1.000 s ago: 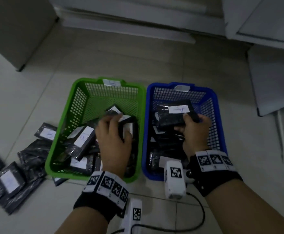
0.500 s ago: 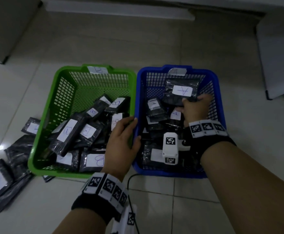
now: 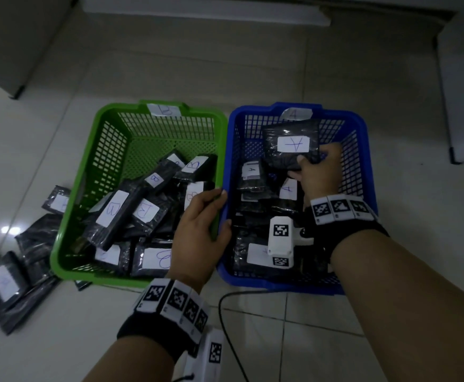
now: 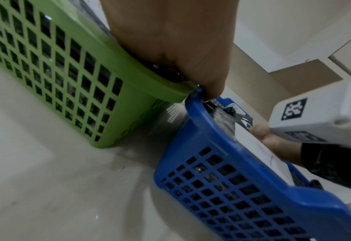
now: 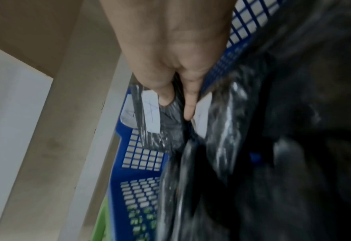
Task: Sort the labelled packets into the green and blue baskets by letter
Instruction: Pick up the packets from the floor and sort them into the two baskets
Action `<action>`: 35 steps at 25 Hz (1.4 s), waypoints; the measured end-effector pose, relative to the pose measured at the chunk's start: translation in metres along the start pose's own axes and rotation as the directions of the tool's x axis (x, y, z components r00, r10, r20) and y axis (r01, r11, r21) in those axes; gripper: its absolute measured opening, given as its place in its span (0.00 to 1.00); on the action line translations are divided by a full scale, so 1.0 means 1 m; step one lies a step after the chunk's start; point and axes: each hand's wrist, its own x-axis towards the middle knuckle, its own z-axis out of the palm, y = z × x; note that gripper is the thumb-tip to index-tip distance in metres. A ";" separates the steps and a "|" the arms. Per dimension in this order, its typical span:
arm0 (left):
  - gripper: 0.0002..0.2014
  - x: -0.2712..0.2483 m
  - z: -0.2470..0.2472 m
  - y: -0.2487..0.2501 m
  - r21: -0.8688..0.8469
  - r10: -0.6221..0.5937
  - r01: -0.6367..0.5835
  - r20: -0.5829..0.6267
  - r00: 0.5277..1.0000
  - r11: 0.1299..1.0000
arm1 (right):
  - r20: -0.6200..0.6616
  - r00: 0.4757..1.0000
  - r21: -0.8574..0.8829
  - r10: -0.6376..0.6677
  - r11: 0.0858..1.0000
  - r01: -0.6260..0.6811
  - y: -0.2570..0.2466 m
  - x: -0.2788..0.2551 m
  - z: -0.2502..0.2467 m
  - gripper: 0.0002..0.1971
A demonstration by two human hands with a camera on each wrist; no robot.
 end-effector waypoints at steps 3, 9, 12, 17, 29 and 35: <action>0.24 0.000 0.001 0.001 -0.017 -0.007 0.007 0.003 1.000 1.000 | 0.089 0.986 -0.034 0.144 0.989 -0.141 -0.003 0.015 -0.007 0.13; 0.24 -0.001 0.000 0.000 -0.035 -0.004 0.004 0.006 1.000 0.999 | 0.022 0.998 -0.726 0.059 0.687 -0.025 -0.001 0.015 -0.003 0.32; 0.24 0.000 0.001 -0.001 -0.058 0.002 -0.001 0.011 1.000 0.998 | 0.184 0.981 -0.804 -0.060 0.566 0.185 0.002 0.000 0.002 0.30; 0.23 0.001 0.001 -0.004 -0.105 0.016 -0.014 0.011 1.000 0.994 | 0.281 0.948 -0.890 0.151 0.410 0.198 0.000 -0.001 0.004 0.24; 0.23 -0.006 -0.034 -0.011 -0.041 0.099 -0.092 0.246 0.964 0.995 | 0.347 0.920 -0.707 -0.182 0.594 0.385 -0.014 -0.125 0.006 0.19; 0.12 -0.084 -0.125 -0.052 0.029 0.089 -0.090 0.036 0.995 0.995 | 0.493 0.826 -0.581 -0.273 0.604 0.546 0.001 -0.253 0.048 0.24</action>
